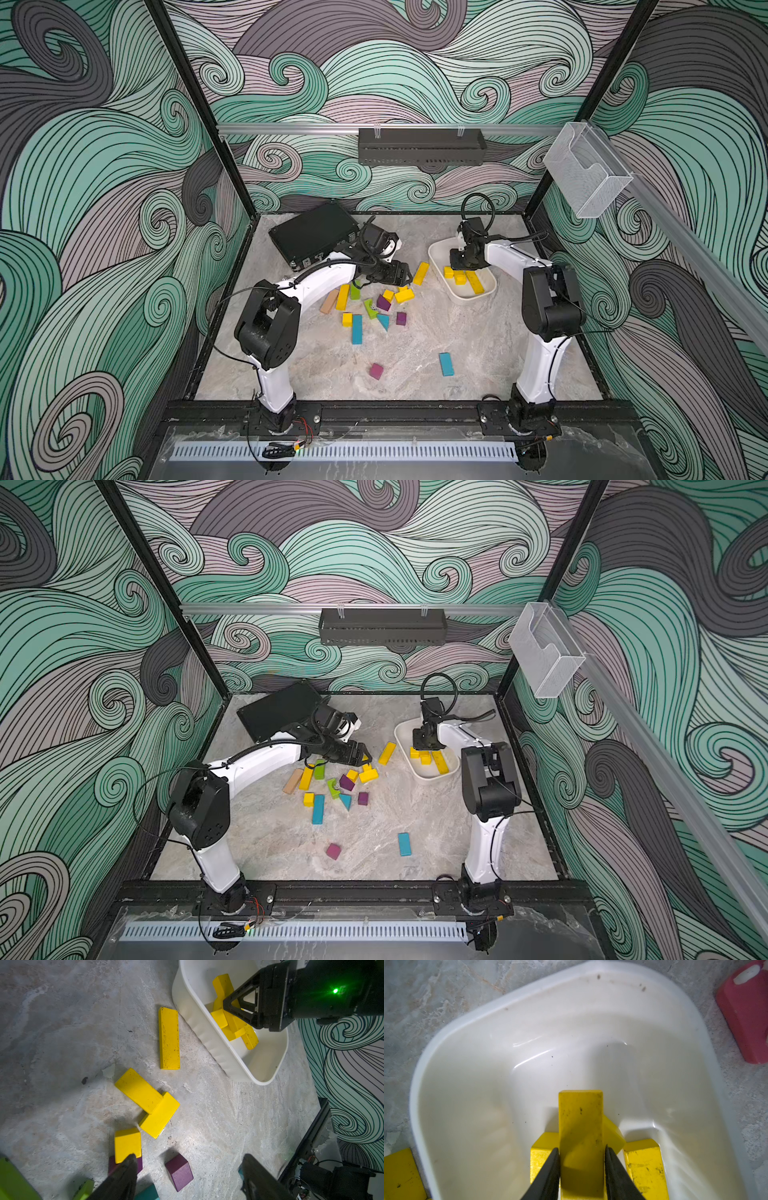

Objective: Pick out the yellow building blocks
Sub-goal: Place the building block in the storage box.

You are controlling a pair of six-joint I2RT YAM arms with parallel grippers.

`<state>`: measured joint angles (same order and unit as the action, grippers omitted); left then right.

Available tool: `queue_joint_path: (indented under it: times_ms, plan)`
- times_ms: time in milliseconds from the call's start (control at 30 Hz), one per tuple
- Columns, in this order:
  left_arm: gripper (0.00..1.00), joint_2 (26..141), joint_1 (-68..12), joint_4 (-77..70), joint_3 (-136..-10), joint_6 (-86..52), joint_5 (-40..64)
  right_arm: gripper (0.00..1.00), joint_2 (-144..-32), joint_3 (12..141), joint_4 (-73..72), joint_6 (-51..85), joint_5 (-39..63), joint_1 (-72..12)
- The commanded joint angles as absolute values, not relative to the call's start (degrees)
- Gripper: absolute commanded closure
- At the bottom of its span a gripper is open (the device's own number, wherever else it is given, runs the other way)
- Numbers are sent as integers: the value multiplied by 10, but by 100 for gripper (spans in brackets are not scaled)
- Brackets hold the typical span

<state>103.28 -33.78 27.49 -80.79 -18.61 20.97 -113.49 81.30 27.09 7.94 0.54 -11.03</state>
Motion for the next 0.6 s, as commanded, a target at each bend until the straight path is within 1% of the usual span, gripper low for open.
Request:
queue_joint_path:
  times_ms: [0,567]
  plan:
    - [22,1016,-334,289,-828,-185,210,62,-1132,830,280,81,12,-105]
    - [22,1011,-330,290,-827,-185,208,61,-1158,848,283,79,16,-104]
